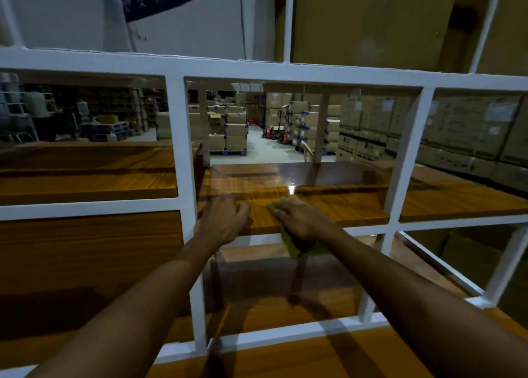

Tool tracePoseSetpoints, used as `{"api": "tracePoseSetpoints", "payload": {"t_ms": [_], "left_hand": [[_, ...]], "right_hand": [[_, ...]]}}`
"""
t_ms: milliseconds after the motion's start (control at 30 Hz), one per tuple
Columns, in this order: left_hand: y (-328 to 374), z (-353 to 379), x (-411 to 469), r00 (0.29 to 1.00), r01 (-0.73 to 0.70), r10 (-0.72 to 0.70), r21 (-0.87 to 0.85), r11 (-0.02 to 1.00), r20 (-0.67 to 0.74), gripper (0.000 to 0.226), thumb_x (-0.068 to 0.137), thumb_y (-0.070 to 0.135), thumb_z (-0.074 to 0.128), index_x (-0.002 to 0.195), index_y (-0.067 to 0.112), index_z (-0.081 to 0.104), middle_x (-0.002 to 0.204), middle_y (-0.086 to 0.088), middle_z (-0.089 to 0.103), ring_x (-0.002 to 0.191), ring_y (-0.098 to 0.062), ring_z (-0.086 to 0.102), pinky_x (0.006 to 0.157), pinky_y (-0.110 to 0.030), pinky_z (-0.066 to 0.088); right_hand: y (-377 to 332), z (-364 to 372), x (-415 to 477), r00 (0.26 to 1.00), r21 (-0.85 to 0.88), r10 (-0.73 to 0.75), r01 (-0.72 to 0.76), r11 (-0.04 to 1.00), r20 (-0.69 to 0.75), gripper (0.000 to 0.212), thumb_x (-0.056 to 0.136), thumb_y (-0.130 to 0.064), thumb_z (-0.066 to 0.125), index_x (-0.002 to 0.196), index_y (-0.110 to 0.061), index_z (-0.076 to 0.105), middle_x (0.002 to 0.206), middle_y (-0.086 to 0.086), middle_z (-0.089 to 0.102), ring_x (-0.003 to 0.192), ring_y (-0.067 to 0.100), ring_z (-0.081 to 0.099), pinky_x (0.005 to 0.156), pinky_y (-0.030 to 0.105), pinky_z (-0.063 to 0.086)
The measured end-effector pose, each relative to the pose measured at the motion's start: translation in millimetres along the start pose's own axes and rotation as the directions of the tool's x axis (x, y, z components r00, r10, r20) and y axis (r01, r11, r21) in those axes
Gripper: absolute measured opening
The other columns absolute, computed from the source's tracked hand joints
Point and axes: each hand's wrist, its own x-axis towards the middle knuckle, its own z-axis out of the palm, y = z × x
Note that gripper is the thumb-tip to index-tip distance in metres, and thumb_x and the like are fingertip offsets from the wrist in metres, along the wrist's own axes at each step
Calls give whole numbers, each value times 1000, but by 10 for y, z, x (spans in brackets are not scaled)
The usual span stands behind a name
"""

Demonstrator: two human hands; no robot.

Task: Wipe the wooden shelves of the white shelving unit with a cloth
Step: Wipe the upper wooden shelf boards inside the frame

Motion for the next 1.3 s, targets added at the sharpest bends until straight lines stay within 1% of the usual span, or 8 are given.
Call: {"api": "tracePoseSetpoints", "payload": {"t_ms": [167, 300, 500, 600, 733, 934, 1134, 1300], "left_hand": [[5, 34, 16, 996, -51, 50, -15, 999, -76, 39, 84, 48, 29, 70, 20, 53, 64, 1, 54, 58, -14, 52, 57, -33, 43], [-10, 47, 24, 986, -97, 90, -44, 994, -138, 46, 86, 48, 26, 74, 16, 57, 69, -1, 58, 63, -13, 54, 60, -30, 39], [41, 21, 14, 989, -101, 93, -60, 993, -119, 46, 91, 40, 31, 90, 10, 65, 82, -6, 65, 73, -18, 59, 68, -33, 46], [38, 9, -16, 993, -100, 96, -52, 994, -67, 48, 92, 42, 29, 94, 11, 65, 84, -4, 63, 75, -18, 59, 71, -35, 48], [-7, 12, 9, 997, -76, 76, 35, 997, -12, 46, 94, 45, 29, 78, 11, 55, 72, -3, 58, 65, -21, 56, 63, -37, 47], [-52, 76, 46, 999, -43, 42, 3, 999, 10, 53, 90, 52, 24, 71, 15, 56, 63, -5, 57, 55, -18, 54, 57, -31, 44], [-41, 94, 59, 997, -52, 50, -34, 998, -58, 50, 91, 51, 25, 67, 17, 55, 61, -2, 55, 54, -15, 53, 55, -28, 38], [-10, 57, 37, 997, -33, 34, 7, 999, -65, 51, 91, 48, 22, 72, 16, 57, 69, -3, 60, 62, -18, 57, 62, -32, 43]], "right_hand": [[-204, 79, -73, 998, -91, -38, 33, 995, -47, 48, 107, -47, 24, 149, -32, 43, 156, 3, 42, 141, 25, 38, 114, 47, 29], [-775, 161, 37, 987, -6, -159, 159, 987, -4, 36, 103, -40, 41, 120, -16, 61, 121, 8, 64, 108, 27, 59, 95, 42, 46], [-804, 144, 523, 982, 49, -25, 16, 999, 186, 32, 92, -12, 67, 122, 0, 64, 117, 16, 62, 108, 29, 58, 94, 39, 47], [-707, 94, 652, 977, 61, -9, -4, 998, 213, 32, 97, -8, 58, 128, 0, 61, 128, 21, 61, 119, 35, 56, 104, 45, 44], [-215, -40, 587, 981, -2, 115, -116, 993, 157, 46, 106, -48, 31, 144, -29, 49, 153, 11, 44, 139, 33, 41, 114, 50, 34], [863, -491, -34, 951, -92, 293, -285, 954, 95, 46, 110, -36, 24, 152, -23, 38, 162, 9, 31, 147, 30, 29, 118, 46, 24], [529, -153, -406, 982, -164, 136, -157, 974, -129, 57, 103, -53, 12, 148, -34, 42, 155, 1, 43, 141, 23, 39, 113, 46, 33], [-579, 257, -187, 985, -95, -134, 123, 988, -112, 46, 104, -44, 27, 131, -24, 58, 134, 5, 59, 123, 24, 53, 106, 45, 39]]}}
